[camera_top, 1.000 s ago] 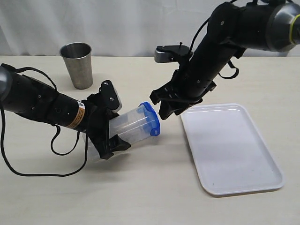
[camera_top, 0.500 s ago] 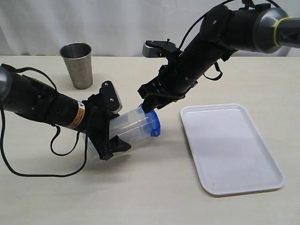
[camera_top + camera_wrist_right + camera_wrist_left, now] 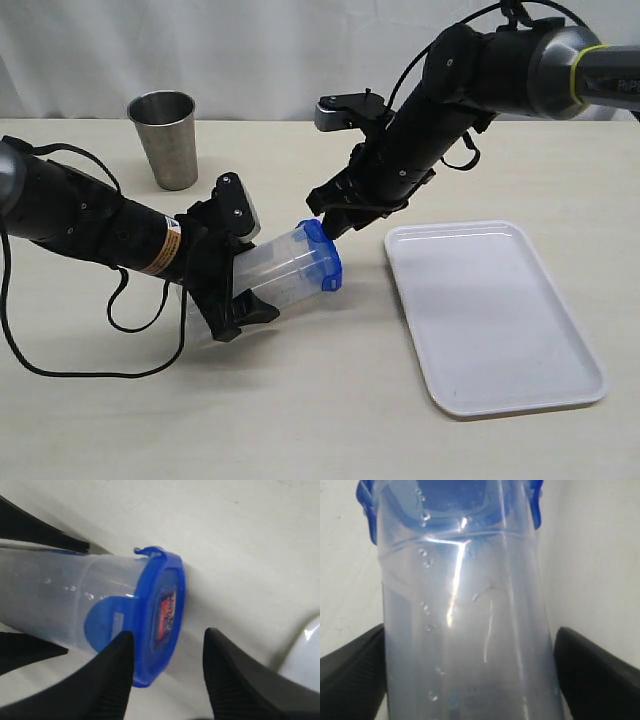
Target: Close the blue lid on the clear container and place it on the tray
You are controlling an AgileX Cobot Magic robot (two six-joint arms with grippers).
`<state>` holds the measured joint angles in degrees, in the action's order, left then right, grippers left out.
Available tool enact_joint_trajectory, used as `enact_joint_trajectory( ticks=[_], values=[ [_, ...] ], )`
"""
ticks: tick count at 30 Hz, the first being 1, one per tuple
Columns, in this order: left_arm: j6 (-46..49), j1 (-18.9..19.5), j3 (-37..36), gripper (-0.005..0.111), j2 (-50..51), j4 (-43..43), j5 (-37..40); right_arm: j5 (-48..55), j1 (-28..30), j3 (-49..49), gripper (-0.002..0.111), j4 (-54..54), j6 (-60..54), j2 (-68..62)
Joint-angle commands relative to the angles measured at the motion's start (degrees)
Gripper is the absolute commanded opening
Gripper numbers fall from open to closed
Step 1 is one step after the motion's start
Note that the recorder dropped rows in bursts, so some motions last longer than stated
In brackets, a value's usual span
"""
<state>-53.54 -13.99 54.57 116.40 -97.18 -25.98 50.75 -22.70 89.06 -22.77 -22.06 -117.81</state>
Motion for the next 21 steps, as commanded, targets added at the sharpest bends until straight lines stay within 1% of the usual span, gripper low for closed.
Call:
enact_joint_trajectory(
  ticks=[1,14,15,19,21],
  values=[
    [1.1,-0.1,-1.2,0.078,2.9,-2.8,4.4,-0.8,0.0,0.2,0.043,-5.3,-3.0,-0.3],
    [1.1,-0.1,-1.2,0.078,2.9,-2.8,4.2,1.6,-0.1,0.2,0.043,-5.3,-3.2,-4.3],
    [1.1,-0.1,-1.2,0.078,2.9,-2.8,4.1,1.8,-0.1,0.2,0.042,-5.3,-3.2,-4.5],
    [1.4,-0.1,-1.2,0.078,2.9,-2.8,3.6,4.0,-0.1,0.2,0.031,-4.9,-4.2,-5.8],
    [1.4,-0.1,-1.2,0.078,2.9,-2.8,3.3,4.8,-0.1,0.2,0.03,-4.9,-4.2,-6.4]
  ],
)
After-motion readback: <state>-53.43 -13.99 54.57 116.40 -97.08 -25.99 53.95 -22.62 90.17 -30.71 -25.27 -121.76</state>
